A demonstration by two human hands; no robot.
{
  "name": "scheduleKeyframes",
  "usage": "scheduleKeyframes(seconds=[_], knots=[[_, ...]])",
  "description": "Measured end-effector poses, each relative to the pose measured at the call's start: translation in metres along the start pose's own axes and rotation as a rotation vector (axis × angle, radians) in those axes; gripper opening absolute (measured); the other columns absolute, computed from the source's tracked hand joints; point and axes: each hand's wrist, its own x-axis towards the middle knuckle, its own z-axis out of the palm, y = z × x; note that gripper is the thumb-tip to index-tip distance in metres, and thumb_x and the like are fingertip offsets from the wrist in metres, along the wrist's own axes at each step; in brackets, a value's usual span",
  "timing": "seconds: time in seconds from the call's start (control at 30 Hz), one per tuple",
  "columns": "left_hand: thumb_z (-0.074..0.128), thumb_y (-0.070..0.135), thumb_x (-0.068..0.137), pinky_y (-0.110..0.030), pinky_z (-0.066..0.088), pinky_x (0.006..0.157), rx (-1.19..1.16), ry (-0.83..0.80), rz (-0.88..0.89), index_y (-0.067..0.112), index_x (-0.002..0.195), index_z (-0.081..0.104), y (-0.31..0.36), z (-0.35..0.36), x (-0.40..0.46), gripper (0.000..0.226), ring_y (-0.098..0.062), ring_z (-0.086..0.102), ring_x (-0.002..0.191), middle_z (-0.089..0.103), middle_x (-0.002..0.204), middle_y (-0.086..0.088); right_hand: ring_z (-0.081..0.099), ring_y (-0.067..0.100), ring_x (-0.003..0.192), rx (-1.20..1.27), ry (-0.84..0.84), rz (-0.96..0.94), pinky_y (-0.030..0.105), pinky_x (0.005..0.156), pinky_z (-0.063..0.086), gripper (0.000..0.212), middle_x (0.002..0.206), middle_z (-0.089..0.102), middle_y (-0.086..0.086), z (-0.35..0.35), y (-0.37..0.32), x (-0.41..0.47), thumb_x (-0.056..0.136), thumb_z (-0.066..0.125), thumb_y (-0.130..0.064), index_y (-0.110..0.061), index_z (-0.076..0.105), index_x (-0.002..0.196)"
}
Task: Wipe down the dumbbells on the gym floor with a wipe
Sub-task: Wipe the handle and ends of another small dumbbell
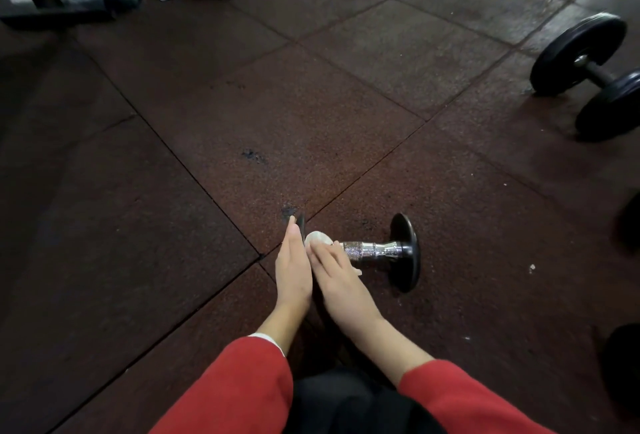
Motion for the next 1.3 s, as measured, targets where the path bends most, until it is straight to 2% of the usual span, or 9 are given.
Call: scheduleKeyframes(seconds=[0.1, 0.2, 0.4, 0.47, 0.57, 0.83, 1.07, 1.17, 1.3], knots=[[0.025, 0.031, 0.101, -0.002, 0.019, 0.090, 0.002, -0.007, 0.000, 0.016, 0.140, 0.040, 0.000, 0.000, -0.001, 0.045, -0.007, 0.033, 0.135, 0.040, 0.146, 0.001, 0.047, 0.026, 0.105, -0.092, 0.044, -0.088, 0.040, 0.098, 0.047, 0.037, 0.110, 0.068, 0.014, 0.007, 0.019, -0.014, 0.082, 0.045, -0.004, 0.007, 0.063, 0.114], [0.024, 0.031, 0.101, -0.001, 0.017, 0.090, 0.007, -0.008, 0.012, 0.014, 0.141, 0.039, 0.001, 0.000, 0.000, 0.046, -0.007, 0.031, 0.136, 0.038, 0.147, 0.001, 0.047, 0.025, 0.100, -0.049, 0.046, 0.113, 0.042, 0.092, 0.052, 0.042, 0.109, 0.066, 0.013, 0.002, 0.022, -0.013, 0.080, 0.040, -0.001, 0.005, 0.060, 0.117], [0.024, 0.031, 0.101, -0.013, 0.020, 0.102, 0.021, 0.003, 0.001, 0.016, 0.140, 0.040, 0.003, 0.002, 0.002, 0.045, -0.010, 0.032, 0.136, 0.039, 0.147, -0.001, 0.044, 0.031, 0.114, 0.076, -0.182, 0.148, 0.037, 0.096, 0.038, 0.061, 0.125, 0.051, 0.015, -0.025, 0.000, 0.022, 0.084, 0.008, -0.015, 0.002, 0.048, 0.128], [0.025, 0.031, 0.101, -0.013, 0.020, 0.103, 0.013, 0.003, -0.001, 0.015, 0.140, 0.040, 0.004, 0.002, 0.001, 0.045, -0.009, 0.032, 0.136, 0.039, 0.147, -0.001, 0.049, 0.030, 0.107, -0.029, -0.228, 0.176, 0.036, 0.094, 0.043, 0.041, 0.116, 0.056, 0.014, -0.023, 0.005, 0.023, 0.089, 0.029, -0.008, 0.002, 0.054, 0.120], [0.024, 0.031, 0.101, -0.005, 0.019, 0.092, 0.005, 0.008, -0.003, 0.014, 0.140, 0.040, 0.005, 0.003, 0.001, 0.045, -0.008, 0.032, 0.136, 0.039, 0.147, 0.001, 0.059, 0.022, 0.069, -0.212, -0.194, 0.278, 0.031, 0.060, 0.052, 0.017, 0.072, 0.061, 0.005, -0.018, 0.010, 0.023, 0.060, 0.075, -0.005, -0.010, 0.068, 0.075], [0.025, 0.032, 0.101, -0.013, 0.020, 0.101, -0.015, 0.012, -0.015, 0.014, 0.140, 0.041, 0.006, 0.003, -0.001, 0.045, -0.008, 0.032, 0.136, 0.040, 0.147, 0.001, 0.051, 0.018, 0.051, -0.461, -0.144, 0.343, 0.027, 0.055, 0.044, 0.065, 0.054, 0.053, 0.002, -0.025, 0.007, 0.018, 0.067, 0.006, 0.017, -0.012, 0.063, 0.056], [0.024, 0.031, 0.101, -0.011, 0.018, 0.101, -0.010, 0.006, -0.001, 0.014, 0.141, 0.040, 0.004, 0.003, 0.000, 0.045, -0.007, 0.031, 0.137, 0.039, 0.147, 0.002, 0.053, 0.018, 0.058, -0.427, -0.194, 0.382, 0.030, 0.062, 0.040, 0.045, 0.068, 0.059, 0.006, -0.020, 0.005, 0.011, 0.069, 0.026, 0.001, -0.008, 0.070, 0.071], [0.024, 0.029, 0.102, -0.005, 0.017, 0.095, -0.003, 0.009, 0.023, 0.012, 0.140, 0.039, 0.002, 0.002, 0.000, 0.045, -0.007, 0.031, 0.136, 0.039, 0.147, 0.001, 0.057, 0.015, 0.060, -0.342, -0.174, 0.451, 0.023, 0.048, 0.043, 0.041, 0.072, 0.062, 0.004, -0.024, 0.005, 0.004, 0.072, 0.032, -0.003, -0.003, 0.072, 0.084], [0.025, 0.031, 0.101, -0.006, 0.017, 0.096, 0.001, 0.007, 0.011, 0.012, 0.140, 0.040, 0.001, 0.003, 0.004, 0.046, -0.007, 0.031, 0.137, 0.039, 0.147, 0.001, 0.056, 0.018, 0.052, -0.341, -0.165, 0.509, 0.021, 0.039, 0.038, 0.040, 0.054, 0.054, 0.003, -0.029, 0.011, 0.014, 0.063, 0.028, -0.002, -0.005, 0.066, 0.053]])
